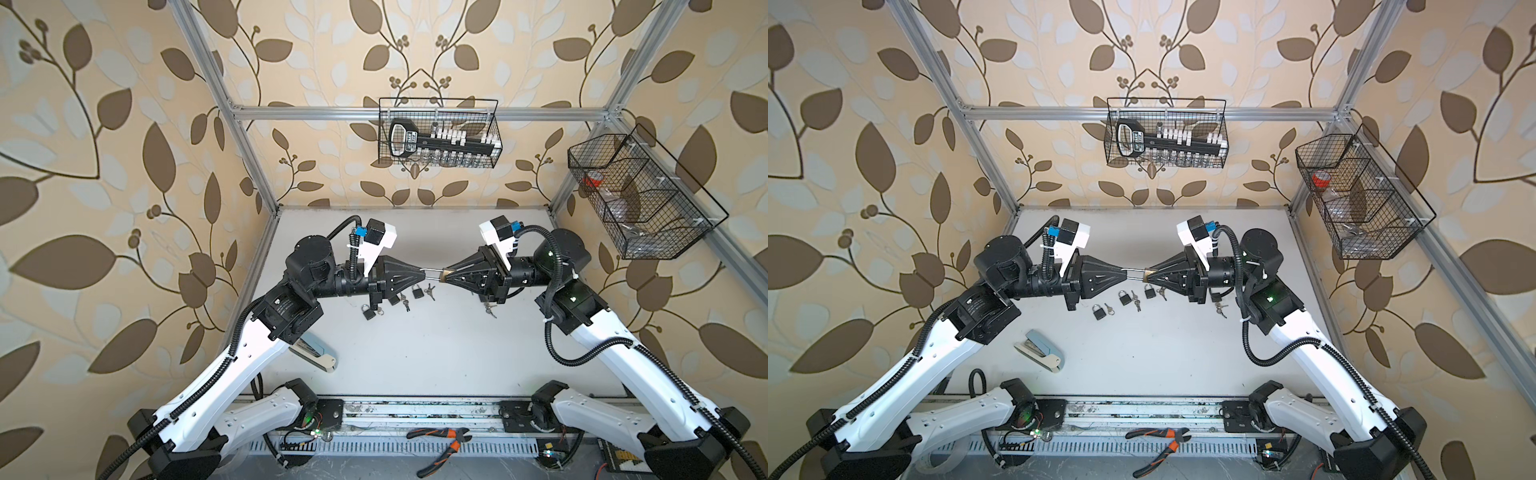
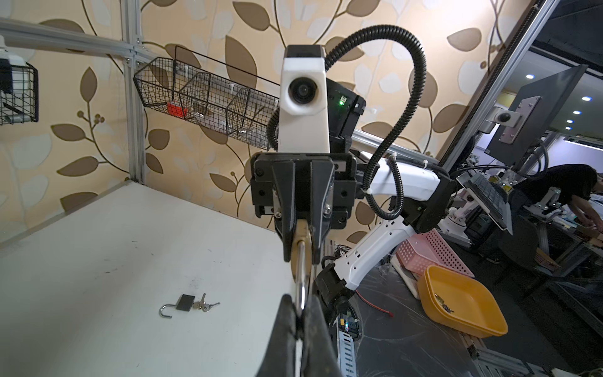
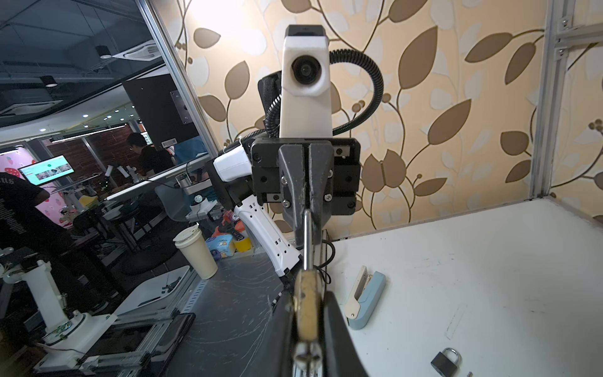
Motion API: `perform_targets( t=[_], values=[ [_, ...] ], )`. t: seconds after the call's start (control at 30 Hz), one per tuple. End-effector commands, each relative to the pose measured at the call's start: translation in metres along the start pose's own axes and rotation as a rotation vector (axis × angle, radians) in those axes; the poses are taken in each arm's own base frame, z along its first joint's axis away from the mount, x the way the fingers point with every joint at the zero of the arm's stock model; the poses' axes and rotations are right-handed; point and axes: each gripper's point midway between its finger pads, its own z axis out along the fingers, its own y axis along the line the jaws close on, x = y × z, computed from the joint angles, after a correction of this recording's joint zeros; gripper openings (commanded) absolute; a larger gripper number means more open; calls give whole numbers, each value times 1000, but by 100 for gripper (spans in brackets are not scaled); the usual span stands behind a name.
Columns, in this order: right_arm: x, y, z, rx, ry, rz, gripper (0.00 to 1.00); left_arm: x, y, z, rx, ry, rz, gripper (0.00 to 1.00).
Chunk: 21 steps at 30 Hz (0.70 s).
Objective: Lock with the key
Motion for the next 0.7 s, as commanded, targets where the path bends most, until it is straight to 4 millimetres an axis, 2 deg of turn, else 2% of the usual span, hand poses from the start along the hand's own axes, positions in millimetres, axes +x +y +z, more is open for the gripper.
perform_targets(
  t=[0.0,0.13,0.17,0.2,0.27,0.3,0.33,0.43,0.53,0.67],
  values=[
    [-4,-7,7,66,-30,-53,0,23,3,11,-23,48,-2,0],
    [4,-17,-11,132,-22,-47,0,7,10,-11,-153,-12,37,0],
    [6,-19,-14,143,-21,-43,0,3,10,-16,-168,-26,43,20],
    [9,-20,-19,155,-20,-38,0,-1,8,-21,-176,-37,52,44],
    [14,-24,-25,188,-17,-27,0,-7,7,-28,-204,-49,64,78],
    [17,-28,-28,219,-15,-25,0,-10,6,-31,-220,-54,72,89],
    [20,-32,-30,246,-13,-21,0,-11,7,-34,-236,-54,75,96],
    [29,-36,-32,272,-4,-2,0,-10,12,-38,-282,-40,75,99],
    [32,-35,-32,260,-2,13,0,-4,17,-32,-279,-24,49,99],
    [25,-9,-26,104,-30,0,0,4,15,-18,-194,-1,8,93]
  ],
)
